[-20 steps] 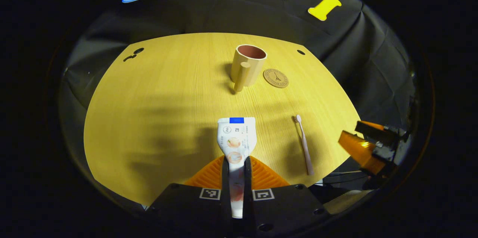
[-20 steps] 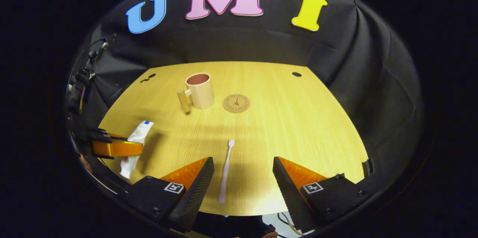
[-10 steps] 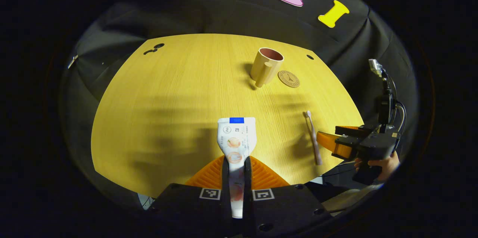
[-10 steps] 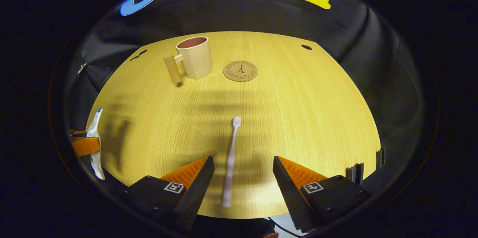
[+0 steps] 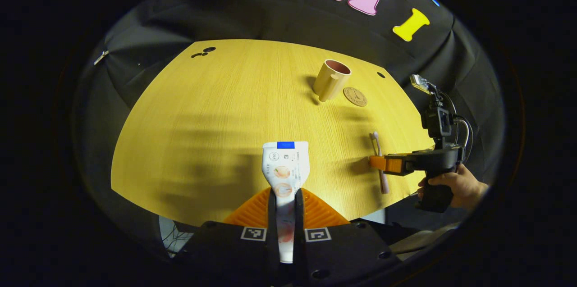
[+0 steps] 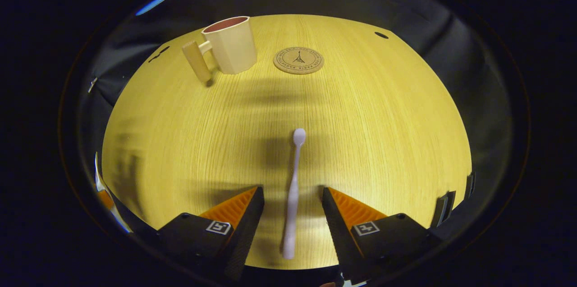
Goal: Put the toothbrush and toothpaste on the desktop into the cup, then pick up the cup and place it on the coaster on the desktop.
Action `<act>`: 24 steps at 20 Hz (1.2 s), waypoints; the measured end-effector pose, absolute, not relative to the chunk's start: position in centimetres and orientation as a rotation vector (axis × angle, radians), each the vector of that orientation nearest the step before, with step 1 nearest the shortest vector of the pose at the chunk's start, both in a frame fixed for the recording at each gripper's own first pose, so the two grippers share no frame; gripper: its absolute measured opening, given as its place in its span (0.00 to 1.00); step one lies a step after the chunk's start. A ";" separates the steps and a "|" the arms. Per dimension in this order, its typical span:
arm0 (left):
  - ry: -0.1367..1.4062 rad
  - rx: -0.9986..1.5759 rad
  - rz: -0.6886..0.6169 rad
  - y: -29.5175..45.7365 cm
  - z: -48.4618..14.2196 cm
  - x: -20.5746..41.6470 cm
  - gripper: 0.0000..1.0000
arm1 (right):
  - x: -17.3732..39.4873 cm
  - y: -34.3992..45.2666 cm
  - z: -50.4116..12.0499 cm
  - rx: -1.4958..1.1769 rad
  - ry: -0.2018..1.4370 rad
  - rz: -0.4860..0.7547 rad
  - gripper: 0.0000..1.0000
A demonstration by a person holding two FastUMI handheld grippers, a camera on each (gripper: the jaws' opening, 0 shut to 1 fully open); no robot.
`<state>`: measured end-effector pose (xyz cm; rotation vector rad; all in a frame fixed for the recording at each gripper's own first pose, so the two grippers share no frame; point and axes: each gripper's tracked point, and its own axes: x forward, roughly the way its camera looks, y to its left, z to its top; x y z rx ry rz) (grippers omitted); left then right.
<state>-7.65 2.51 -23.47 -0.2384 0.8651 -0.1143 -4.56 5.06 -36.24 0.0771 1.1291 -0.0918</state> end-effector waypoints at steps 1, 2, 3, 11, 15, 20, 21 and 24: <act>0.865 -0.245 -0.110 2.4 -23.5 -8.0 0.17 | -4.5 5.0 -36.3 0.090 1.137 -0.097 0.80; 0.865 -0.254 -0.107 2.3 -23.6 -8.3 0.17 | -4.3 4.9 -36.3 0.093 1.137 -0.101 0.78; 0.866 -0.264 -0.101 2.3 -23.8 -8.7 0.17 | -4.3 4.8 -36.0 0.089 1.148 -0.101 0.78; 0.877 -0.289 -0.068 2.5 -24.8 -10.2 0.17 | -4.8 4.8 -35.9 0.075 1.219 -0.086 0.27; 0.860 -0.299 -0.061 2.8 -24.5 -9.8 0.17 | -4.3 4.8 -36.2 0.080 1.205 -0.079 0.08; 0.802 -0.326 -0.087 1.9 -22.8 -8.1 0.17 | -3.9 4.5 -34.8 0.168 1.081 -0.072 0.06; 0.788 -0.326 -0.095 1.5 -22.4 -7.6 0.17 | -3.5 4.5 -33.9 0.180 1.033 -0.047 0.05; 0.740 -0.321 -0.128 0.0 -20.5 -5.3 0.17 | -2.0 4.9 -30.4 0.236 0.875 0.026 0.05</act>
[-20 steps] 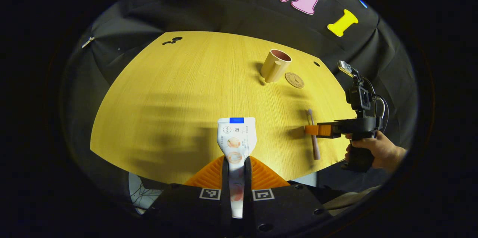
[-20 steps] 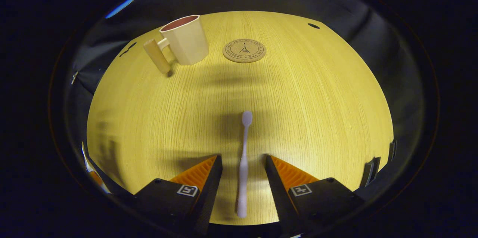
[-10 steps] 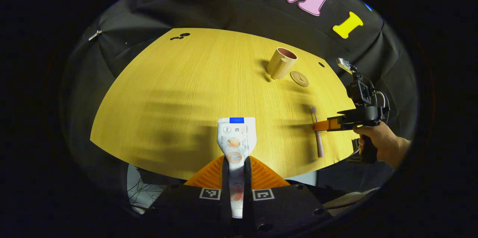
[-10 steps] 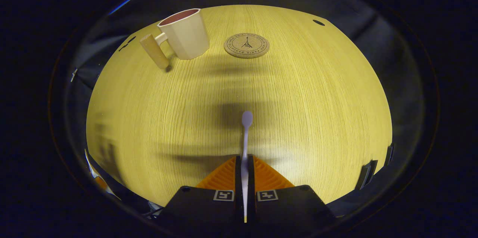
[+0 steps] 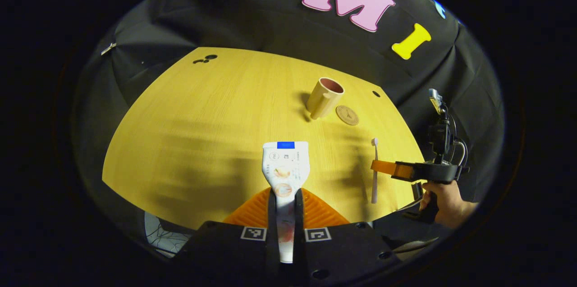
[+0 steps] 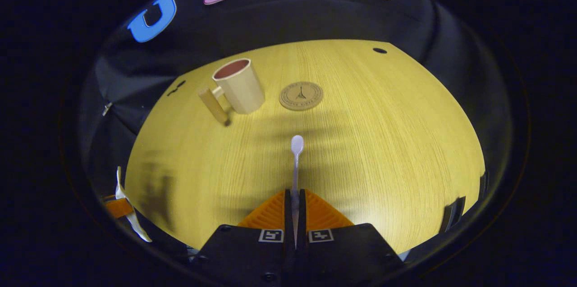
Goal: Put the toothbrush and toothpaste on the desktop into the cup, then pick up the cup and place it on the coaster on the desktop.
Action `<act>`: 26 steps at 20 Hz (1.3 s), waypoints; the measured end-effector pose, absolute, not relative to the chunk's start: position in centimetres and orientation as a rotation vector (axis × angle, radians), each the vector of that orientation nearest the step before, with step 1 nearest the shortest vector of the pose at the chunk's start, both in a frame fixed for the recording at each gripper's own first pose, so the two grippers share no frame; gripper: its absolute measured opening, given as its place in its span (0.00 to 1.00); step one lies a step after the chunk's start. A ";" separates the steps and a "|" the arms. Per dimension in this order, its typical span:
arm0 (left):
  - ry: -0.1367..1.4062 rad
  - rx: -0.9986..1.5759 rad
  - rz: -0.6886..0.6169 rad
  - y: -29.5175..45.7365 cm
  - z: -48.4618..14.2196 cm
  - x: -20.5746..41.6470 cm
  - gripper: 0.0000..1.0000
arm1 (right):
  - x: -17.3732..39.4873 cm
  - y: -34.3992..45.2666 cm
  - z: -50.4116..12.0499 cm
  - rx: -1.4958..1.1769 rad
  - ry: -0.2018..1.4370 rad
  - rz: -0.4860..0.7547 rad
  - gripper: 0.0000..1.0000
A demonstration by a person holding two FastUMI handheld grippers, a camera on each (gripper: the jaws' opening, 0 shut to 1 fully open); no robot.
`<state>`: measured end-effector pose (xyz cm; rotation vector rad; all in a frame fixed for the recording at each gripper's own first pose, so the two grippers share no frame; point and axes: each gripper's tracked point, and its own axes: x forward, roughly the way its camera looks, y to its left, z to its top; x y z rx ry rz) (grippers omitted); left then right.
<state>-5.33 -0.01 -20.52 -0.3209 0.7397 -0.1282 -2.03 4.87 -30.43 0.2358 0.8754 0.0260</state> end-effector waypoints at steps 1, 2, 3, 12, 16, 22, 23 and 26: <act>0.720 -0.324 -0.143 -0.6 -19.6 -4.5 0.17 | -1.7 5.2 -29.4 0.262 0.834 0.057 0.05; 0.698 -0.328 -0.160 -1.1 -18.5 -3.5 0.17 | -1.7 5.3 -28.5 0.284 0.803 0.081 0.05; 0.680 -0.333 -0.176 -1.8 -17.6 -2.4 0.16 | -1.5 5.4 -27.8 0.305 0.774 0.101 0.05; 0.404 -0.337 -0.287 -6.2 -8.0 10.4 0.17 | -1.0 4.9 -23.1 0.409 0.668 0.228 0.05; 0.291 -0.339 -0.293 -7.8 -6.2 15.7 0.17 | -0.4 4.8 -21.5 0.462 0.657 0.288 0.05; 0.192 -0.365 -0.271 -9.2 -6.3 22.9 0.16 | 1.0 3.7 -19.9 0.538 0.648 0.329 0.05; 0.197 -0.351 -0.251 -9.1 -7.1 24.2 0.16 | 1.2 3.5 -19.6 0.548 0.645 0.333 0.05; 0.207 -0.307 -0.230 -9.2 -9.2 27.1 0.16 | 1.9 2.8 -19.3 0.563 0.648 0.340 0.05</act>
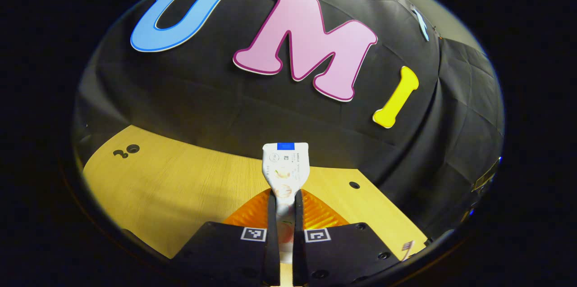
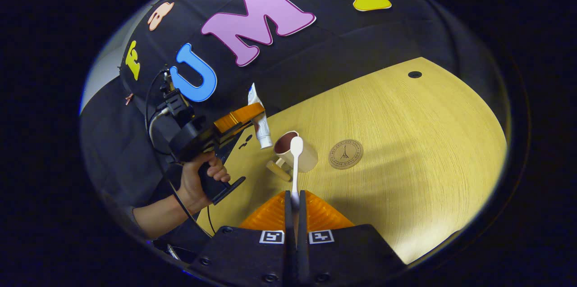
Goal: Put the toothbrush and toothpaste on the desktop into the cup, then pick up the cup and place it on the coaster on the desktop.
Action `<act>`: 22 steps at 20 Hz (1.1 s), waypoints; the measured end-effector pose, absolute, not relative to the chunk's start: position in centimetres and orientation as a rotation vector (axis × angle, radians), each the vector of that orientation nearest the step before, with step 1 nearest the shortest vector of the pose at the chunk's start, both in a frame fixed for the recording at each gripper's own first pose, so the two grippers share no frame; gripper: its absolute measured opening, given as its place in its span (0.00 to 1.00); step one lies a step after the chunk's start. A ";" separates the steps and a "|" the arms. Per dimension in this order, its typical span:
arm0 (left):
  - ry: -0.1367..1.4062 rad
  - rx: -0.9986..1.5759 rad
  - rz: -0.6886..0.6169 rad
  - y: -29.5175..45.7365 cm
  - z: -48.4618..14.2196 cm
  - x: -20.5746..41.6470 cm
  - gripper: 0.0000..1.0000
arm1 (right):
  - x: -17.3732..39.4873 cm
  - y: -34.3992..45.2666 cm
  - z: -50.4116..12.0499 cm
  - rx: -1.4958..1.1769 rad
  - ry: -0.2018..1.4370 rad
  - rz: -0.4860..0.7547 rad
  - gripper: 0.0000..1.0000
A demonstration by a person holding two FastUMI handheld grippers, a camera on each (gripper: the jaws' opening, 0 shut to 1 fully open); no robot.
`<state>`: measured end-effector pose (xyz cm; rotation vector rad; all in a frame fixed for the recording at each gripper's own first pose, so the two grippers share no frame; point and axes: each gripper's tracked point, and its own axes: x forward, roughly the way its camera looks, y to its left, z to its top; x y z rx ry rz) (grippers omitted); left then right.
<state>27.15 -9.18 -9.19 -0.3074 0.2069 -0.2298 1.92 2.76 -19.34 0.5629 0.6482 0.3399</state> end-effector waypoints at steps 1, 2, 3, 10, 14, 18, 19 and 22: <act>0.210 -0.297 -0.231 -9.4 -9.8 27.9 0.16 | 2.1 2.4 -19.3 0.559 0.650 0.338 0.05; 0.214 -0.290 -0.232 -9.5 -10.5 28.5 0.16 | 2.1 2.1 -19.4 0.558 0.653 0.336 0.05; 0.219 -0.284 -0.231 -9.7 -11.1 29.0 0.16 | 2.3 1.9 -19.4 0.558 0.657 0.332 0.05; 0.260 -0.250 -0.245 -10.0 -14.6 29.1 0.16 | 3.9 0.6 -19.3 0.560 0.647 0.300 0.05; 0.286 -0.270 -0.249 -10.4 -15.8 28.9 0.17 | 4.9 0.5 -19.2 0.568 0.633 0.285 0.05; 0.292 -0.277 -0.269 -10.7 -16.3 28.1 0.23 | 5.7 0.6 -18.6 0.579 0.609 0.275 0.05; 0.300 -0.289 -0.276 -11.0 -16.5 28.0 0.24 | 6.0 0.6 -18.5 0.573 0.602 0.275 0.05; 0.320 -0.332 -0.290 -10.9 -16.9 27.5 0.31 | 6.9 1.0 -17.9 0.575 0.588 0.275 0.05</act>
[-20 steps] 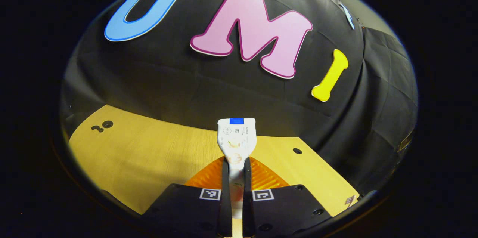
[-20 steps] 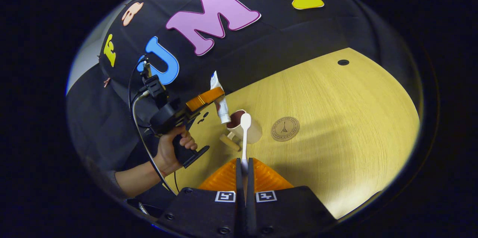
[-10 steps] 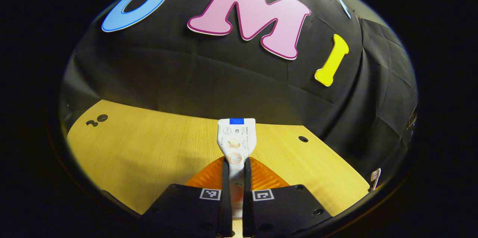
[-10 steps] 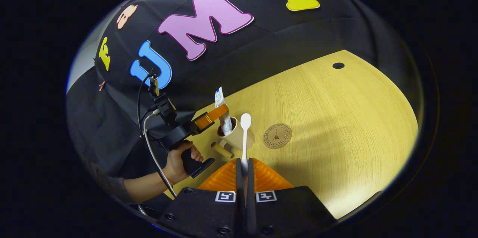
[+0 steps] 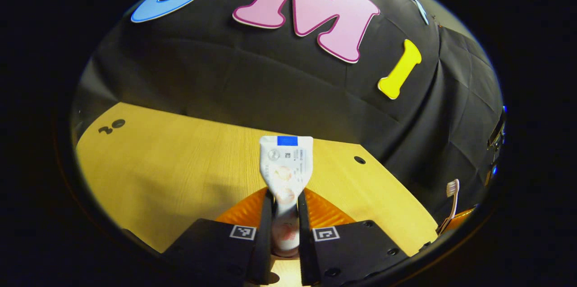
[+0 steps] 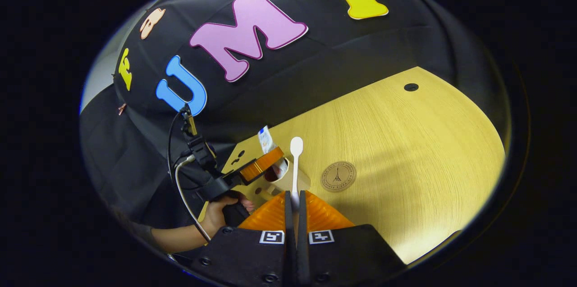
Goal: Put the toothbrush and toothpaste on the desktop into the cup, then pick up the cup and place it on the coaster on the desktop.
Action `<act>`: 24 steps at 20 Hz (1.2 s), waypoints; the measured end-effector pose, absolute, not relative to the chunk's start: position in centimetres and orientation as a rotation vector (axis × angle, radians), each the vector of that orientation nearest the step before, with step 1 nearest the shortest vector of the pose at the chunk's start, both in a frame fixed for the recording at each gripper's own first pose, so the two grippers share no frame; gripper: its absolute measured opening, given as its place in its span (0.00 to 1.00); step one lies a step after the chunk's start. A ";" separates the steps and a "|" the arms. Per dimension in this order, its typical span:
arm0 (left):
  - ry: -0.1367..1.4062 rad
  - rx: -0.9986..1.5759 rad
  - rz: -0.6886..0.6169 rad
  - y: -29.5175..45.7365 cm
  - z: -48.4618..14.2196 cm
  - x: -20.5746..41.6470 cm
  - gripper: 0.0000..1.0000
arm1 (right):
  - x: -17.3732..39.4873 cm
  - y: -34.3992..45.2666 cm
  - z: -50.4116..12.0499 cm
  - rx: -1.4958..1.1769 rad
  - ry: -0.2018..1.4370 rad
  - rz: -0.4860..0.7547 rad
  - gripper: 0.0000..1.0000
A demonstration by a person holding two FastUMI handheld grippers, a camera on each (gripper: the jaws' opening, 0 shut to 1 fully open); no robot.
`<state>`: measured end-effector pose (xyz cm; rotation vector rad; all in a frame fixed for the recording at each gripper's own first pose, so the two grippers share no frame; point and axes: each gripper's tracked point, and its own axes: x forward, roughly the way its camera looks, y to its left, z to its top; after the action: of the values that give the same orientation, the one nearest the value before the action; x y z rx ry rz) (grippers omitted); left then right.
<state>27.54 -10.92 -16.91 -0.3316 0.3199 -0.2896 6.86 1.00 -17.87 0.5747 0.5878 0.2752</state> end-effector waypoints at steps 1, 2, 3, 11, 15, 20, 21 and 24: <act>0.319 -0.338 -0.288 -10.9 -17.0 27.6 0.33 | 7.1 1.1 -17.7 0.579 0.583 0.275 0.05; 0.325 -0.339 -0.288 -10.8 -17.0 27.4 0.33 | 7.2 1.1 -17.5 0.583 0.576 0.274 0.05; 0.325 -0.334 -0.289 -10.8 -16.9 27.3 0.33 | 7.4 1.3 -17.4 0.584 0.570 0.275 0.05; 0.340 -0.268 -0.296 -10.0 -15.6 25.2 0.65 | 9.5 2.0 -15.2 0.619 0.509 0.284 0.05; 0.326 -0.239 -0.260 -7.9 -13.5 23.1 0.72 | 11.7 3.0 -13.8 0.655 0.458 0.293 0.05; 0.349 -0.238 -0.277 -6.4 -11.8 18.2 0.72 | 15.7 4.8 -12.6 0.745 0.381 0.288 0.05; 0.358 -0.236 -0.280 -6.2 -11.7 17.3 0.73 | 16.6 5.3 -12.5 0.757 0.368 0.290 0.05; 0.391 -0.212 -0.277 -5.4 -12.1 14.6 0.72 | 19.0 6.4 -13.4 0.779 0.346 0.291 0.05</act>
<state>14.57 -5.39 -12.06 -0.2122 0.3909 -0.2772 19.04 6.42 -13.39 0.7788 0.3465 0.2906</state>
